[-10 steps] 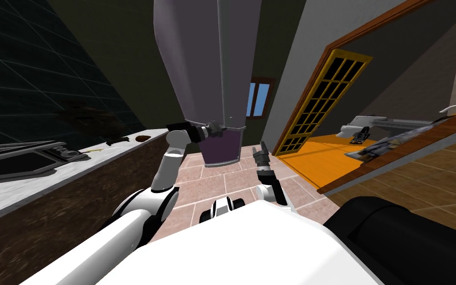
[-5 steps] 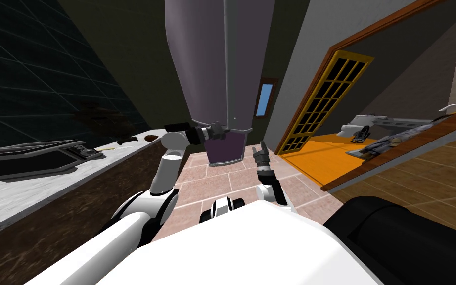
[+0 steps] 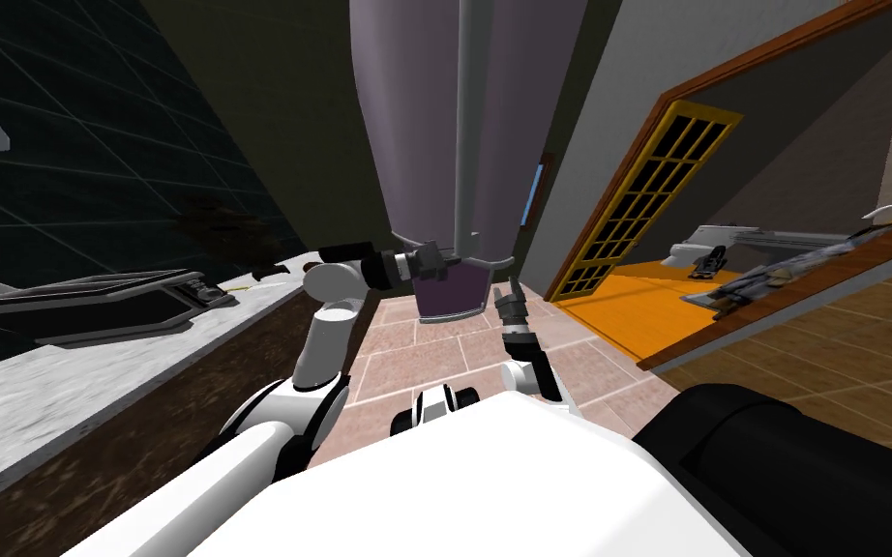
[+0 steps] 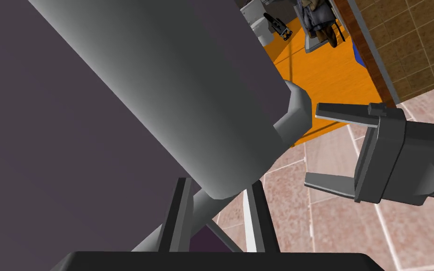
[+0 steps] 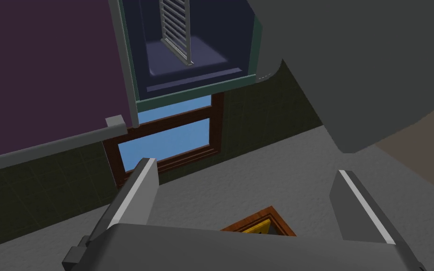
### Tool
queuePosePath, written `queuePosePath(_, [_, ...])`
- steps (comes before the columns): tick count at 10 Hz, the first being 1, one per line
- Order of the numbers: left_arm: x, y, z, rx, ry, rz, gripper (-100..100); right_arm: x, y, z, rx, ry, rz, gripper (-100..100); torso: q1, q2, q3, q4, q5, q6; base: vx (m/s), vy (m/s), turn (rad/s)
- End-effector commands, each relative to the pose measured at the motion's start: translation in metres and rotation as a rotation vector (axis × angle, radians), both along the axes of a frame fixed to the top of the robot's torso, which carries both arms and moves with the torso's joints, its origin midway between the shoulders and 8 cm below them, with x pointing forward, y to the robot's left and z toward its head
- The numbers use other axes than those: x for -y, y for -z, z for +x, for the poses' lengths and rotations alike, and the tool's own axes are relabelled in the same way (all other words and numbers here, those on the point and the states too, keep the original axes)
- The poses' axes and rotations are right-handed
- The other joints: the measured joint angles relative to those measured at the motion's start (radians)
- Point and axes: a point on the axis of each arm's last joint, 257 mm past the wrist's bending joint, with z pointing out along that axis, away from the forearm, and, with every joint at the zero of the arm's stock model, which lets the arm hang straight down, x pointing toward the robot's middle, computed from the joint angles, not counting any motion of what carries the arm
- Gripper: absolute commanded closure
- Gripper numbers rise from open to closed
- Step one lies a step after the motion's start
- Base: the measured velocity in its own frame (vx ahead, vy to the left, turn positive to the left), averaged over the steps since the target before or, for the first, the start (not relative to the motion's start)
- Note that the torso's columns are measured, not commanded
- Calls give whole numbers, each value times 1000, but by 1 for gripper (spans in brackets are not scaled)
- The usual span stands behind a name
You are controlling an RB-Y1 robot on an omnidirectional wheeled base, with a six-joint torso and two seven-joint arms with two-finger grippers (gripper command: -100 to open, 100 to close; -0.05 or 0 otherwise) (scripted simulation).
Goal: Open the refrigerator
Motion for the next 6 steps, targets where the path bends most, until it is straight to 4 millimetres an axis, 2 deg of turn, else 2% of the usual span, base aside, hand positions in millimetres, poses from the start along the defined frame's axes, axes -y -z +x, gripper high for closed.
queuePosePath(1, [-8,-9,16,4,-57,9,-100,0,0,0,0,0,0,0,-10,0,1,-2,-4,2,-24,51,-376])
queuePosePath(2, [-12,-15,23,6,-86,12,-100,0,0,0,1,-1,1,0,-17,-1,0,-4,-7,2,-53,18,-287])
queuePosePath(6, [-31,-37,53,5,-204,14,-100,0,0,0,1,0,1,0,-2,-7,-4,-7,-2,1,-56,55,-300])
